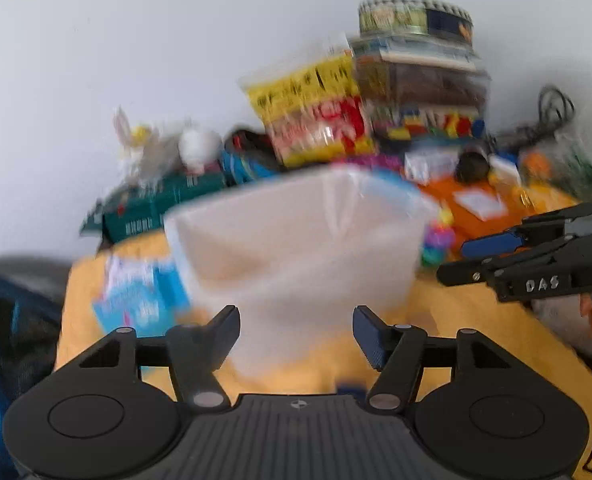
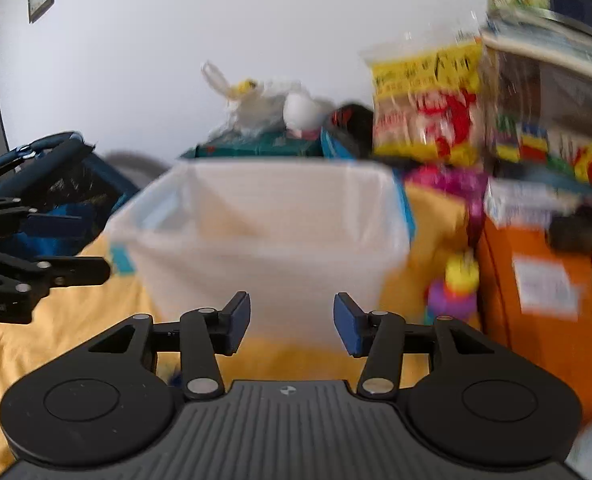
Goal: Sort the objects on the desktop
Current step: 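Move both grippers back over the toy pile, then grasp the tall red brick with the left gripper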
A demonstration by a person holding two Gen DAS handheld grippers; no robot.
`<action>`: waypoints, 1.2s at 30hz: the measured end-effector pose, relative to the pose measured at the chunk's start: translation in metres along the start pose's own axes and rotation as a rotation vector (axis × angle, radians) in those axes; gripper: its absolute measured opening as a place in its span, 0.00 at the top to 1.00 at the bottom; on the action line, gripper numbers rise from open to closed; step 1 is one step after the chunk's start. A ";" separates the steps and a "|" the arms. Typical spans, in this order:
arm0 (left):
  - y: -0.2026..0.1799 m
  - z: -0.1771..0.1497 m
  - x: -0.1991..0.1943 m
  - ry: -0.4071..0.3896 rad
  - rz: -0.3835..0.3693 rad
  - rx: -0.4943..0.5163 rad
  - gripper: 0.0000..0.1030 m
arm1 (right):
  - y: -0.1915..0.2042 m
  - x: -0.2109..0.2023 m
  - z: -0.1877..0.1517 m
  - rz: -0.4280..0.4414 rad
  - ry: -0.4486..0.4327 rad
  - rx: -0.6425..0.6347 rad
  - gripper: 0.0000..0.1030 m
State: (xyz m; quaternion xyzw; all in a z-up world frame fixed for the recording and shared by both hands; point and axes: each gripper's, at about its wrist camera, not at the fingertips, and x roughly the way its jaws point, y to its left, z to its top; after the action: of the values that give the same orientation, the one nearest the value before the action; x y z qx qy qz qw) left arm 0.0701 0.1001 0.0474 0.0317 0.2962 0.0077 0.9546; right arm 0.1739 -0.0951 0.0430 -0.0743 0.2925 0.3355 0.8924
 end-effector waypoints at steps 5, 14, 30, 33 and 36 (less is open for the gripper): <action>-0.016 -0.051 -0.005 0.114 -0.031 0.003 0.36 | 0.017 -0.006 -0.053 0.049 0.156 -0.018 0.51; -0.032 -0.082 0.015 0.196 -0.033 0.055 0.38 | 0.052 -0.016 -0.107 0.096 0.245 -0.047 0.54; -0.033 -0.080 0.057 0.312 -0.141 0.109 0.76 | 0.061 -0.025 -0.127 0.054 0.258 -0.115 0.57; -0.038 -0.078 0.037 0.269 -0.090 0.174 0.76 | 0.058 -0.026 -0.128 0.043 0.258 -0.107 0.57; -0.051 -0.084 0.019 0.240 0.012 0.318 0.76 | 0.056 -0.026 -0.128 0.038 0.255 -0.103 0.57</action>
State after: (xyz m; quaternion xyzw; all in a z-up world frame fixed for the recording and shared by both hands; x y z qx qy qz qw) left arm 0.0384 0.0542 -0.0360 0.1827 0.4054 -0.0299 0.8952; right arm 0.0622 -0.1088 -0.0434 -0.1567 0.3873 0.3548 0.8364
